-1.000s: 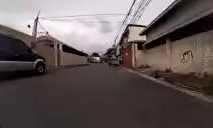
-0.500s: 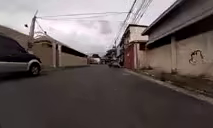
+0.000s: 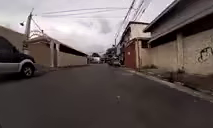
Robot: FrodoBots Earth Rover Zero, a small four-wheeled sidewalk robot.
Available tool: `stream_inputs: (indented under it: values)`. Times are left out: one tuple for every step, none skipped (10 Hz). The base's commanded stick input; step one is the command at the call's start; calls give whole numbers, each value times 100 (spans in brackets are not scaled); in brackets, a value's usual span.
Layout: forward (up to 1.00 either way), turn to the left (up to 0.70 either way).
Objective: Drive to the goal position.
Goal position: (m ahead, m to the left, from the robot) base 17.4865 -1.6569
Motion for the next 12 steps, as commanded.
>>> stream_inputs:
  values:
    - [100,0]
    - [100,0]
    - [100,0]
    - [100,0]
    - [100,0]
    - [100,0]
    - [100,0]
    - [100,0]
    - [100,0]
    - [100,0]
    - [100,0]
    - [100,0]
